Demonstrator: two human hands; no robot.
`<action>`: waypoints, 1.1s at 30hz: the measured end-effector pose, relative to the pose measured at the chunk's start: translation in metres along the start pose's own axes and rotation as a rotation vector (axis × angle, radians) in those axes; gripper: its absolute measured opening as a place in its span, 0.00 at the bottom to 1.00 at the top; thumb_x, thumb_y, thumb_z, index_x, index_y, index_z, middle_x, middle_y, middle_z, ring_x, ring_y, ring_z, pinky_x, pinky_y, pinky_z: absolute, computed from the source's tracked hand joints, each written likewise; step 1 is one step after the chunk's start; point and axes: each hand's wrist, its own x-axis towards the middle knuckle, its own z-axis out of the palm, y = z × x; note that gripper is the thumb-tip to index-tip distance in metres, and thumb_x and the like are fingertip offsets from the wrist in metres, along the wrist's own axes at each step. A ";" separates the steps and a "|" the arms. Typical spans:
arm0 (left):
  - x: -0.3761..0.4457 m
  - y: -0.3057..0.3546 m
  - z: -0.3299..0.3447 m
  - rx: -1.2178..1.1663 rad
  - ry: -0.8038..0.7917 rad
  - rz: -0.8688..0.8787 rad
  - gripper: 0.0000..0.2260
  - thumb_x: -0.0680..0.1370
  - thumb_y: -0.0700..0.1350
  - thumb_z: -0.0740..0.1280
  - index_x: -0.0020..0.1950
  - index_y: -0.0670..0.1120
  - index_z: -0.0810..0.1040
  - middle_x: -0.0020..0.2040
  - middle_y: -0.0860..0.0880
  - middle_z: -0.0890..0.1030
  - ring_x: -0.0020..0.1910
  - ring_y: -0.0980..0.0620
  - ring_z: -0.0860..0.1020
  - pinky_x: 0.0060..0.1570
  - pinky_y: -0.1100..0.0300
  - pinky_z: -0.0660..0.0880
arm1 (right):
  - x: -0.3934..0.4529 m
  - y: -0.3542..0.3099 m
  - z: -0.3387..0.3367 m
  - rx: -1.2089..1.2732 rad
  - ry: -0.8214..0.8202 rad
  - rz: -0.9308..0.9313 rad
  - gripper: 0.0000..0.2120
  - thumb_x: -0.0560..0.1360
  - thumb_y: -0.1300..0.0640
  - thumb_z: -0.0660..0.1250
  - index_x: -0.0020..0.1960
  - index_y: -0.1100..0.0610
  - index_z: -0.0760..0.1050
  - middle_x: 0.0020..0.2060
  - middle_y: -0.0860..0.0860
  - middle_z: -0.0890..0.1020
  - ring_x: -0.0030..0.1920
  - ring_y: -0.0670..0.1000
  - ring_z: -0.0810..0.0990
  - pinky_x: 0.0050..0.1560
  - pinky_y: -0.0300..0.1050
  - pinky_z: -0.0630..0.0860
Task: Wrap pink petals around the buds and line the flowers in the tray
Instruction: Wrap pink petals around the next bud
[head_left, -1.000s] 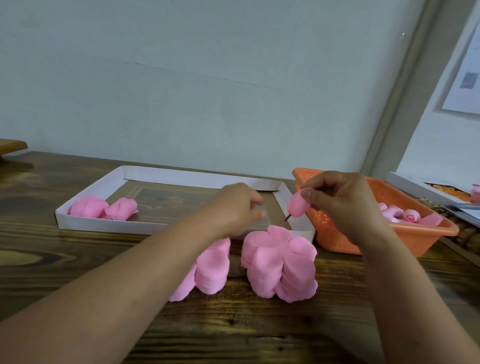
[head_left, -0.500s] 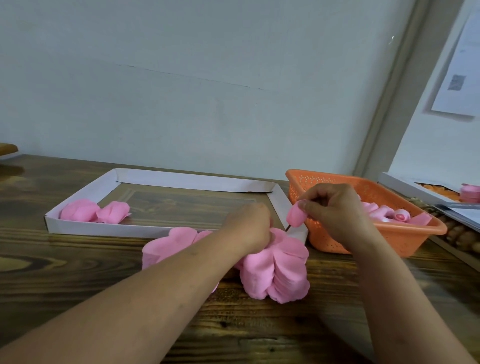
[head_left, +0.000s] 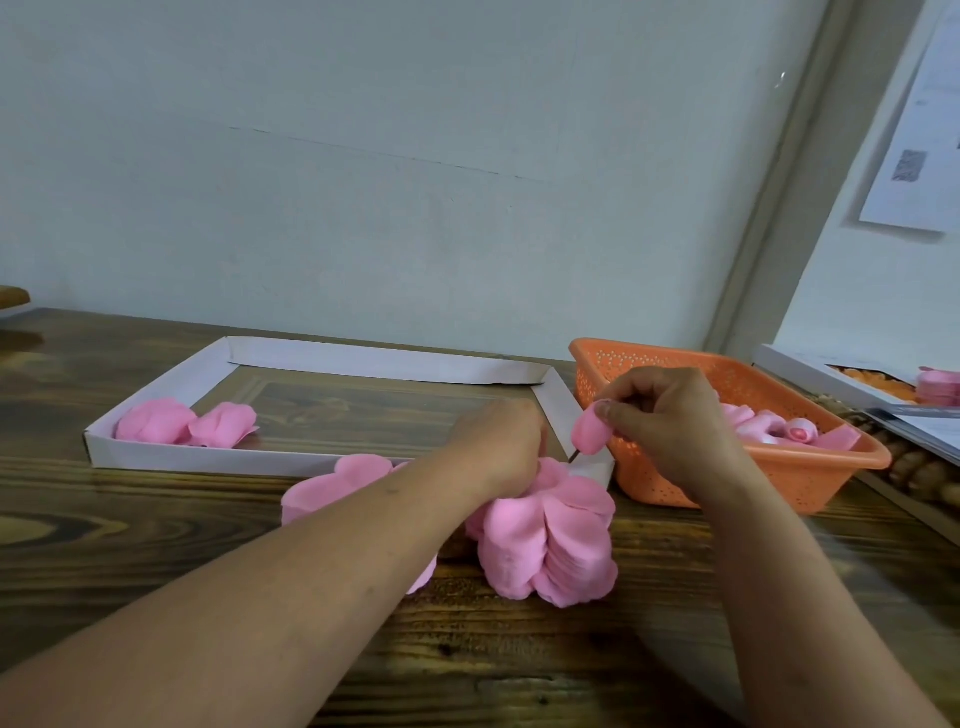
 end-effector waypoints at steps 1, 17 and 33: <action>-0.001 0.001 0.000 0.006 0.011 0.007 0.06 0.76 0.39 0.66 0.52 0.44 0.81 0.52 0.43 0.81 0.52 0.43 0.78 0.49 0.53 0.76 | 0.000 0.000 0.000 -0.003 0.001 -0.002 0.11 0.71 0.69 0.70 0.35 0.55 0.80 0.32 0.51 0.81 0.34 0.53 0.75 0.37 0.50 0.75; -0.004 -0.009 -0.008 -0.734 0.230 -0.245 0.10 0.75 0.36 0.68 0.37 0.48 0.73 0.35 0.46 0.77 0.33 0.49 0.77 0.35 0.57 0.78 | 0.001 0.000 -0.007 0.305 0.126 -0.055 0.15 0.71 0.70 0.69 0.31 0.53 0.81 0.28 0.56 0.81 0.32 0.55 0.73 0.32 0.45 0.72; -0.008 -0.001 -0.025 -0.902 0.085 -0.426 0.13 0.82 0.46 0.59 0.38 0.46 0.68 0.36 0.48 0.70 0.34 0.50 0.67 0.33 0.61 0.62 | 0.000 -0.001 0.004 0.454 0.035 -0.118 0.03 0.71 0.74 0.66 0.40 0.70 0.77 0.36 0.64 0.81 0.35 0.57 0.75 0.33 0.41 0.72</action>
